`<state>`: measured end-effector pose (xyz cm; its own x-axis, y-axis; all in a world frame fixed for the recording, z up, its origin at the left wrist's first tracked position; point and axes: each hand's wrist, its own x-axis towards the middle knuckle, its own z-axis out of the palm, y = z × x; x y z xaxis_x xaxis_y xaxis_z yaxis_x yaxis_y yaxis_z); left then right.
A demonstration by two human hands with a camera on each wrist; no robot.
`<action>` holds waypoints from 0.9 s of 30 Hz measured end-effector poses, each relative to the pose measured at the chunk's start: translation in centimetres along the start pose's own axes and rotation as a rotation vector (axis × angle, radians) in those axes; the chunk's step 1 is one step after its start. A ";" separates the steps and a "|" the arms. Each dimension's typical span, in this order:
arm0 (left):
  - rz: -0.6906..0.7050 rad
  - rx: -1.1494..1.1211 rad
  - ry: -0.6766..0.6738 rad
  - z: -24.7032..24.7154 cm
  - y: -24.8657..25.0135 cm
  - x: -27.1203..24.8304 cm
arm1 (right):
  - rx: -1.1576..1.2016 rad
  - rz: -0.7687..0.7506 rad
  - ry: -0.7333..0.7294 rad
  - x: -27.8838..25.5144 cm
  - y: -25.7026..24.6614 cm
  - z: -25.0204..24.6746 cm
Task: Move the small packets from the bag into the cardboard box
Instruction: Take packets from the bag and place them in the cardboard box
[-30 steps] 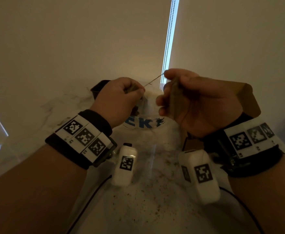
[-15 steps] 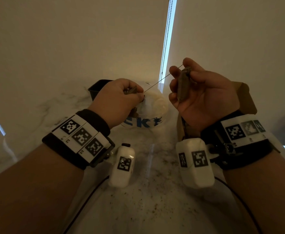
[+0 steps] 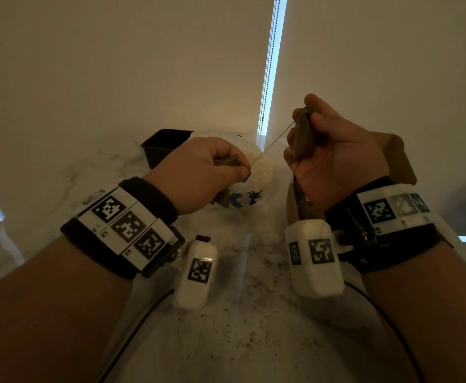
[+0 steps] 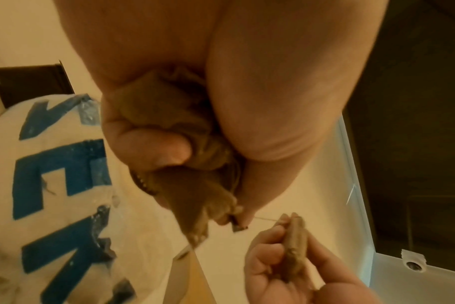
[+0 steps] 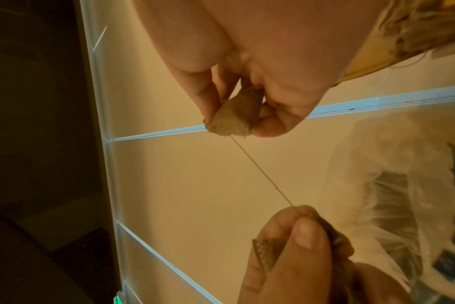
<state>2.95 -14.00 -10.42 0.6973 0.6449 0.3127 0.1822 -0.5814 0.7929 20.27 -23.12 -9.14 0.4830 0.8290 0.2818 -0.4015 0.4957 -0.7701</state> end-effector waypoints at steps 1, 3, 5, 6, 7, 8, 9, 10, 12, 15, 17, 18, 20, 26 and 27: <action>0.010 -0.010 -0.041 0.2 0.2 -0.2 | -0.008 0.005 0.046 0.2 0.1 -0.2; 0.038 -0.039 -0.113 0.6 0.8 -0.5 | -0.055 0.033 0.135 0.7 0.5 -0.6; 0.069 -0.056 -0.157 1.1 1.2 -0.8 | -0.097 0.077 0.187 0.9 0.8 -0.9; 0.080 -0.067 -0.168 1.4 1.4 -0.9 | -0.109 0.099 0.203 1.0 1.0 -1.0; 0.090 -0.087 -0.175 1.7 1.5 -1.0 | -0.119 0.119 0.213 1.0 1.2 -1.0; 0.100 -0.109 -0.180 2.0 1.5 -1.0 | -0.131 0.133 0.221 1.0 1.3 -0.9; 0.114 -0.128 -0.180 2.3 1.6 -1.1 | -0.141 0.145 0.224 1.0 1.4 -0.8; 0.128 -0.144 -0.178 2.5 1.7 -1.2 | -0.151 0.156 0.225 0.9 1.5 -0.7; 0.142 -0.188 -0.167 2.8 1.9 -1.3 | -0.187 0.182 0.212 0.7 1.7 -0.7; 0.141 -0.309 -0.104 2.8 2.0 -1.3 | -0.255 0.214 0.158 0.6 2.0 -0.7; 0.136 -0.367 -0.032 2.6 2.0 -1.2 | -0.318 0.217 0.117 0.5 2.3 -0.4; 0.122 -0.383 0.004 2.6 2.0 -1.2 | -0.350 0.206 0.109 0.4 2.4 -0.1; 0.077 -0.410 0.068 2.5 2.0 -1.0 | -0.350 0.182 0.087 0.3 2.6 0.4; -0.029 -0.488 0.209 2.4 1.7 -0.5 | -0.515 0.089 -0.018 0.0 2.5 0.6; -0.036 -0.484 0.219 2.4 1.6 -0.5 | -0.561 0.081 -0.015 -0.1 2.6 0.7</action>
<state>4.55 -16.44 -10.53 0.5257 0.7792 0.3414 -0.1735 -0.2947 0.9397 18.62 -21.72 -10.74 0.4550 0.8644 0.2139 0.0402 0.2200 -0.9747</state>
